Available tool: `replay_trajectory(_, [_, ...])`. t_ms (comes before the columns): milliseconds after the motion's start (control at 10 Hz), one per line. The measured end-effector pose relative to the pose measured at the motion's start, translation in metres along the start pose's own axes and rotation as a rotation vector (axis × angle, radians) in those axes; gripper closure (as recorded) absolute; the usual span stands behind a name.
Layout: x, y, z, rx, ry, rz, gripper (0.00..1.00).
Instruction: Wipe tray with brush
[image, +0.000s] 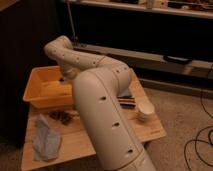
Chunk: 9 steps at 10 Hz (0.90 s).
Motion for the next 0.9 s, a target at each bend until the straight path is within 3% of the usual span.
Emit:
replay_trajectory(300, [-0.030,0.005,0.002,-0.006,0.008,-0.052,1.00])
replay_trajectory(500, [-0.052,0.003,0.007,-0.022,-0.015,-0.071,1.00])
replay_trajectory(900, [-0.063,-0.002,0.023,-0.058,-0.066,-0.072,1.00])
